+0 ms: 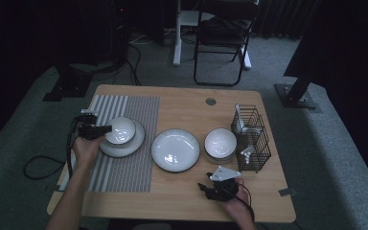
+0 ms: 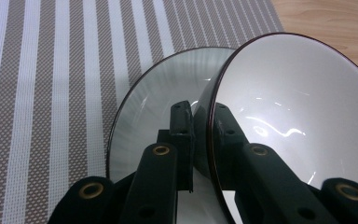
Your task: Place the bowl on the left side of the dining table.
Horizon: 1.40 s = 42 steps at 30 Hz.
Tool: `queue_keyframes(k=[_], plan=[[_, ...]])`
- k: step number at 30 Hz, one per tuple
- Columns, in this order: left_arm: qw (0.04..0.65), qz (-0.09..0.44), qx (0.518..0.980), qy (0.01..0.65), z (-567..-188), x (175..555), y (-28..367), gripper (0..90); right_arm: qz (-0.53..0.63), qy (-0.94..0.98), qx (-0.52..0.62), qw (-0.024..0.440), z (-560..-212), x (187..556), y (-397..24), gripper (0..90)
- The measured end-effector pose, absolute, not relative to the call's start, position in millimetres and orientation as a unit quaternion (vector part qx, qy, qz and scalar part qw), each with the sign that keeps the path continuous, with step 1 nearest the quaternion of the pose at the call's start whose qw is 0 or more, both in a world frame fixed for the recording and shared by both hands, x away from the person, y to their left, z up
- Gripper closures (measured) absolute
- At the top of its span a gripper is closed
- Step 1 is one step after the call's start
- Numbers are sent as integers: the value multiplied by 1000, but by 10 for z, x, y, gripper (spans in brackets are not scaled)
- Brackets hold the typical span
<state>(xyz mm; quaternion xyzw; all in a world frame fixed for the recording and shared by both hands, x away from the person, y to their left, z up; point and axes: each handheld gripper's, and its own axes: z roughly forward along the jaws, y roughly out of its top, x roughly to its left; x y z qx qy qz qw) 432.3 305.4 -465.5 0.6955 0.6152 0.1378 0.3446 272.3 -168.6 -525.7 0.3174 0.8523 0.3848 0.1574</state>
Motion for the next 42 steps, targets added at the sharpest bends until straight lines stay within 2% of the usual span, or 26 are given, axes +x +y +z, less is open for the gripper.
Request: queue_keyframes(k=[11, 36, 42], plan=[[343, 131, 690, 623, -4719, 4330, 3093, 827, 385, 853, 316, 159, -5257, 2721, -1686, 449], [332, 156, 697, 617, -4735, 4312, 3047, 822, 384, 853, 317, 157, -5257, 2720, -1694, 449], [342, 164, 697, 609, -4674, 4289, 3057, 773, 384, 852, 318, 156, -5257, 2721, -1695, 449]])
